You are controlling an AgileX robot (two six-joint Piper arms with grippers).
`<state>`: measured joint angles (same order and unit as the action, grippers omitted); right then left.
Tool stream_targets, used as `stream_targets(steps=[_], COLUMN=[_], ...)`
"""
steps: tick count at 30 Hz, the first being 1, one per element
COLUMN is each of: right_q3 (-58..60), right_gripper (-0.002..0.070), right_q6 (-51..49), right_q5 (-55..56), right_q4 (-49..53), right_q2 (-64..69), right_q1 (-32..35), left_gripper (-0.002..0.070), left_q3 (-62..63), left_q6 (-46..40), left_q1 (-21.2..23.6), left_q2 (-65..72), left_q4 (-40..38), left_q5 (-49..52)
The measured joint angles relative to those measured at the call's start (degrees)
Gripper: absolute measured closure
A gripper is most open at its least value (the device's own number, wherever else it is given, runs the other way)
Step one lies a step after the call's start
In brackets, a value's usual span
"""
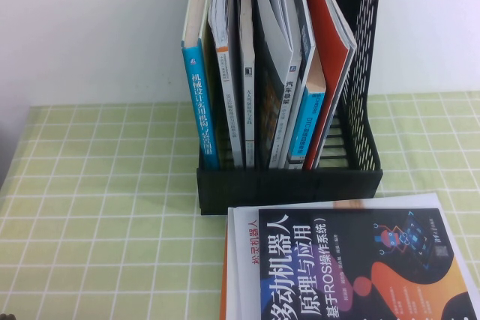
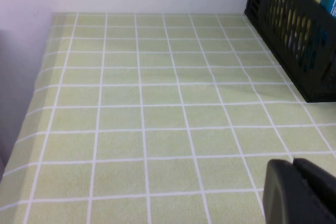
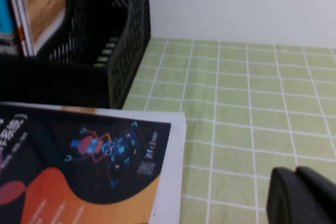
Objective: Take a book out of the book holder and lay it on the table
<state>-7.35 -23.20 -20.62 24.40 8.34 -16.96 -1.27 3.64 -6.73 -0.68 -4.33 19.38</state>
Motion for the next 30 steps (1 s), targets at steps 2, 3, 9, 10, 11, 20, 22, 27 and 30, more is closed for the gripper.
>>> stream_targets(steps=[2,3,9,10,11,20,22,27,30], right_q3=[1.3,2.0,8.3,8.6,8.8,9.0,9.0,9.0,9.0], right_gripper=[0.0675,0.0676,0.0676,0.0676,0.0676,0.0677,0.0677,0.0677,0.0677], right_q6=[10.3,13.3,19.3,19.5,19.5,20.9,21.2,28.0,33.0], right_q5=[0.0,0.2,4.6,4.6,4.6,0.4,0.3,0.3,0.1], right_q4=[-7.0,-9.8,-15.4,-16.1,-16.7,-18.8,-19.3,-24.4,-27.5], right_q2=[-2.7,-3.6,-8.7,-8.9,-8.9,-8.9,-8.9,-8.9,-8.9], right_q1=[2.3,3.3,8.4,8.5,8.6,11.6,13.4,14.5,14.5], left_gripper=[0.0678,0.0678,0.0678,0.0678,0.0678,0.0678,0.0678,0.0678,0.0678], left_q3=[0.0,0.0,0.0,0.0,0.0,0.0,0.0,0.0,0.0], left_q6=[0.0,0.0,0.0,0.0,0.0,0.0,-0.1,0.0,0.0], left_q1=[0.0,0.0,0.0,0.0,0.0,0.0,0.0,0.0,0.0], left_q2=[0.0,0.0,0.0,0.0,0.0,0.0,0.0,0.0,0.0], left_q4=[0.0,0.0,0.0,0.0,0.0,0.0,0.0,0.0,0.0], left_q5=[0.0,0.0,0.0,0.0,0.0,0.0,0.0,0.0,0.0])
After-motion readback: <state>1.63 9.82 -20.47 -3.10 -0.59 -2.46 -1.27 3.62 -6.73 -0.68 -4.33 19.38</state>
